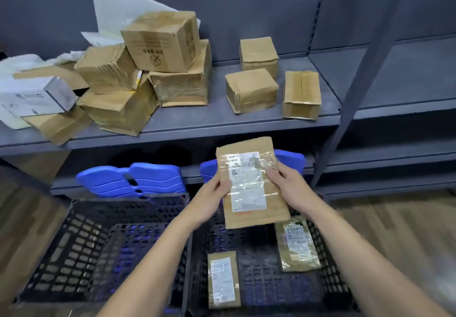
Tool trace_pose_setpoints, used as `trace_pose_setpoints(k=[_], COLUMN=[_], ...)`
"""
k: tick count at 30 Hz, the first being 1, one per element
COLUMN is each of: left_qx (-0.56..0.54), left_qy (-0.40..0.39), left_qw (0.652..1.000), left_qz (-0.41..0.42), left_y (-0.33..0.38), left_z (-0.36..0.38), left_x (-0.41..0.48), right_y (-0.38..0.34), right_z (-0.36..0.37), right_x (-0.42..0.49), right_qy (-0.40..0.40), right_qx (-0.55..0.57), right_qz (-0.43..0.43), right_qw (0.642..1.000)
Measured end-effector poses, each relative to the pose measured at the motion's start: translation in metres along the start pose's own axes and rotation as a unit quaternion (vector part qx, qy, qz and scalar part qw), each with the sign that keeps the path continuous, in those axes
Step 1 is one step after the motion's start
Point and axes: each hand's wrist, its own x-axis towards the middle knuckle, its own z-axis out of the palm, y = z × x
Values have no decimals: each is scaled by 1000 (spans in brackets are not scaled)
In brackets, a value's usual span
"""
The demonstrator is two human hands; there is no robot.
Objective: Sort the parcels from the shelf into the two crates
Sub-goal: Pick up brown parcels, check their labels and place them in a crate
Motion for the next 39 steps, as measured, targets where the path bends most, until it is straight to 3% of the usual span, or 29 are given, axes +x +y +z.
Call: trace_pose_setpoints(k=[6, 8, 10, 12, 15, 18, 25, 28, 32, 35, 39], left_qx=[61, 110, 171, 265, 321, 305, 285, 275, 288, 343, 481], left_qy=[125, 79, -31, -127, -147, -133, -127, -122, -135, -157, -167], left_qw=[989, 986, 979, 949, 918, 922, 929, 931, 928, 906, 848], left_qz=[-52, -93, -110, -119, -180, -198, -198, -206, -195, -191, -149], left_y=[-89, -118, -150, -175, -199, -226, -290, -303, -317, -319, -318], left_z=[54, 74, 90, 102, 115, 128, 146, 146, 146, 150, 149], left_x=[-13, -21, -24, -21, -7, 5, 31, 46, 57, 61, 66], right_y=[115, 153, 179, 202, 239, 272, 329, 346, 359, 366, 374], right_z=[21, 29, 32, 33, 36, 40, 49, 52, 51, 41, 23], right_x=[-12, -16, -19, -19, -13, -9, 19, 25, 24, 18, 16], right_qy=[-19, -29, -38, -100, -220, -279, -291, -281, -286, -313, -307], right_qx=[-12, -28, -62, -111, -246, -351, -442, -468, -525, -566, -615], right_qz=[46, 51, 60, 88, 93, 78, 72, 32, -2, -11, -5], right_qw=[999, 998, 996, 985, 939, 891, 845, 838, 802, 762, 727])
